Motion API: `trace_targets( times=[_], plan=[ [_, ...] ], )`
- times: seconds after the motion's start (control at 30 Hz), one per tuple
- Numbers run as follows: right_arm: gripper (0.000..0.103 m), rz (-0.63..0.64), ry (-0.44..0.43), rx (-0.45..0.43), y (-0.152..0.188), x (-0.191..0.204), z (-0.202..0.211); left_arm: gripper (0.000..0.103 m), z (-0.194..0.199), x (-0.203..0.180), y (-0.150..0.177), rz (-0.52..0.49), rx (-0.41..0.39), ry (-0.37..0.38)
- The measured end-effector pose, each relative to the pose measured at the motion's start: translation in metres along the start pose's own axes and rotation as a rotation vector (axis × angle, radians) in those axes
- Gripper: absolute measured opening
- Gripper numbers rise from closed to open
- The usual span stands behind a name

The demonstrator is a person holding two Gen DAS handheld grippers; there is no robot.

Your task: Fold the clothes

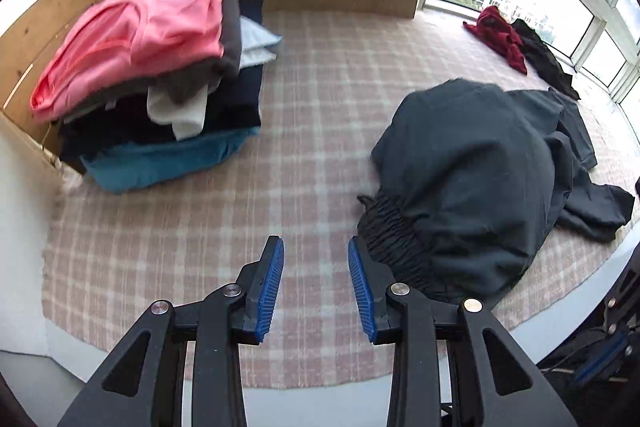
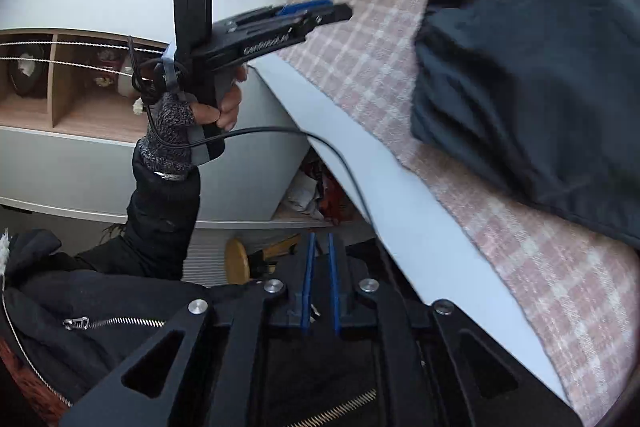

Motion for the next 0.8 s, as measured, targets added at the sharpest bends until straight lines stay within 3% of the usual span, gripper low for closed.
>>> trace_targets(
  times=[0.07,0.17,0.27,0.37,0.43,0.5,0.53,0.57,0.6,0.63,0.8],
  plan=[
    [0.042,-0.054,0.083,-0.097,-0.001,-0.031,0.036,0.049,-0.013,-0.005,0.011,0.034,0.049,0.073],
    [0.047,-0.104,0.264,-0.264,-0.018,-0.080,0.089,0.053,-0.031,-0.023,0.013,0.076,0.093,0.203],
    [0.053,-0.110,0.379,-0.349,-0.057,-0.121,0.119,0.067,-0.049,-0.049,0.004,0.099,0.118,0.313],
    [0.053,-0.088,0.461,-0.333,-0.103,-0.148,0.115,0.068,-0.068,-0.075,-0.003,0.073,0.143,0.346],
    [0.053,-0.085,0.436,-0.284,-0.122,-0.163,0.098,0.065,-0.077,-0.091,-0.004,0.040,0.146,0.348],
    [0.053,-0.079,0.387,-0.226,-0.135,-0.175,0.077,0.051,-0.078,-0.106,-0.006,0.006,0.141,0.354],
    [0.053,-0.071,0.365,-0.190,-0.138,-0.178,0.066,0.050,-0.077,-0.111,-0.007,-0.010,0.131,0.357],
    [0.044,-0.051,0.345,-0.142,-0.136,-0.177,0.054,0.041,-0.074,-0.116,-0.008,-0.024,0.116,0.360],
    [0.030,-0.026,0.324,-0.100,-0.131,-0.173,0.045,0.012,-0.070,-0.120,-0.008,-0.036,0.103,0.376],
    [0.004,-0.002,0.304,-0.063,-0.121,-0.167,0.038,0.000,-0.065,-0.122,-0.008,-0.043,0.093,0.382],
    [0.004,0.114,0.226,0.126,-0.049,-0.118,0.016,0.003,-0.042,-0.112,0.003,-0.056,0.080,0.311]
  ],
)
Point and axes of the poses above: each gripper's, at about its wrist camera, not at the fingertips, and z roughly against the way its jaws point, x to its left, y to its underside, the point moved 9 cm from there along -z, roughly the way its jaws point, and after that the axes turned 2 degrees about y, right-handed, at the moved point
